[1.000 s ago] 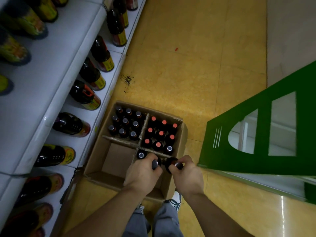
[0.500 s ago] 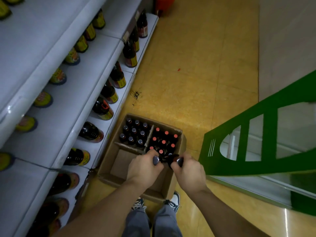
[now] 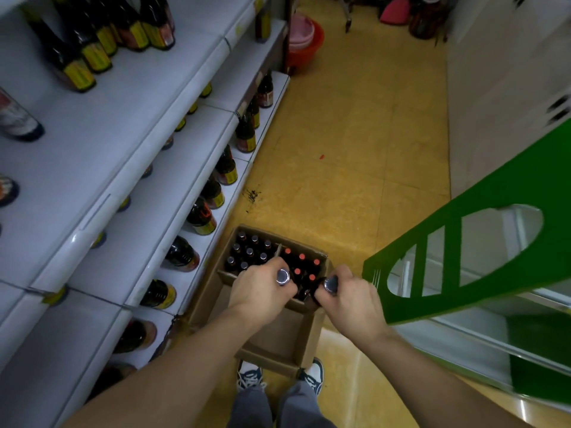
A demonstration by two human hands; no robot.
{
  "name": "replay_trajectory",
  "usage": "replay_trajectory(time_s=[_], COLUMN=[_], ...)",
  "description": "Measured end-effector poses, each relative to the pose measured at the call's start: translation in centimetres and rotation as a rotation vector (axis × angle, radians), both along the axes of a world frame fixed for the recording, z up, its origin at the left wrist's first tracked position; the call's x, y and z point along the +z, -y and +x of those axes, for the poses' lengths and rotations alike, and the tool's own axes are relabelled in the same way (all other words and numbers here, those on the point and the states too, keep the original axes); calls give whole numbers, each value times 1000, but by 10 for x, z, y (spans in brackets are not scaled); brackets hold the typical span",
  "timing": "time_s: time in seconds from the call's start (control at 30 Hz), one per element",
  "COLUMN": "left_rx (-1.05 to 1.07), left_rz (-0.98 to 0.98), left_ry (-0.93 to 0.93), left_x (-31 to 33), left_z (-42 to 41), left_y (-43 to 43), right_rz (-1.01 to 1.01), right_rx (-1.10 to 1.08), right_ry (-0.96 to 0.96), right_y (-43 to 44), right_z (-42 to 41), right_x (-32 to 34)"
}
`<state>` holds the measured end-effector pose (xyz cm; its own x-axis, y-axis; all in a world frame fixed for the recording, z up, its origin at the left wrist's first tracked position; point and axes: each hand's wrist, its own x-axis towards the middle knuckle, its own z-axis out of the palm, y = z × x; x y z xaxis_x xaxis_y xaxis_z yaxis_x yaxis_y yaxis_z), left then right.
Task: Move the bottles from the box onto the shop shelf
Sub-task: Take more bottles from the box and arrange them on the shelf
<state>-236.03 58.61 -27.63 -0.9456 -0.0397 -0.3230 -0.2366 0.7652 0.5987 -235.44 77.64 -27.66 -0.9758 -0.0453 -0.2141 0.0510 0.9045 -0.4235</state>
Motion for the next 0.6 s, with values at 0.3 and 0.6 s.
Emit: replay_trajectory(time_s=[0.3, 0.6], left_rx=[-23, 89], left_rz=[-16, -84], left_ry=[-88, -159], left_x=[51, 91], left_z=[13, 30], left_y=[1, -5], right_rz=[-33, -109], right_rx=[75, 194], right_ry=[-99, -127], right_y=[1, 3], right_z=[1, -9], right_x=[48, 88])
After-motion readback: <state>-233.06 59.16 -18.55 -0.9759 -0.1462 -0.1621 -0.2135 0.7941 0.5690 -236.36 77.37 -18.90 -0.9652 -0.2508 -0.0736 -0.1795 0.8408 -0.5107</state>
